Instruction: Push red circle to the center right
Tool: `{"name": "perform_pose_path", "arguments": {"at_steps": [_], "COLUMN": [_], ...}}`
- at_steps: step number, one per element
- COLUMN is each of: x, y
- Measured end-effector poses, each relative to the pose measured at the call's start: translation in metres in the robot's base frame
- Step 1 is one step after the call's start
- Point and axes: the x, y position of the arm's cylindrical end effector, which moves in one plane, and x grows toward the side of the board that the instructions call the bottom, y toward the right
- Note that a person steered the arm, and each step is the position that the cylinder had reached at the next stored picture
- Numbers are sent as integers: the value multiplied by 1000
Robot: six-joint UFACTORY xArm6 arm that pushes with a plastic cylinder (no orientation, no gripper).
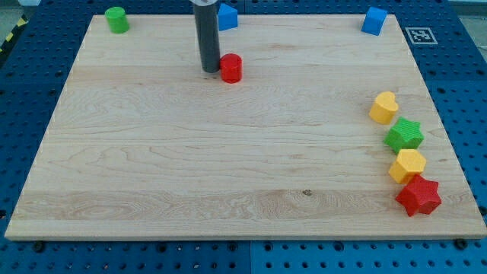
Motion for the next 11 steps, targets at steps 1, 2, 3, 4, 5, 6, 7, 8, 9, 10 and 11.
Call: {"name": "perform_pose_path", "arguments": {"at_steps": [1, 2, 3, 4, 5, 6, 7, 8, 9, 10, 11], "x": [0, 0, 2, 7, 19, 24, 31, 32, 39, 40, 40], "y": [34, 72, 85, 82, 81, 82, 82, 82, 82, 82, 94]}}
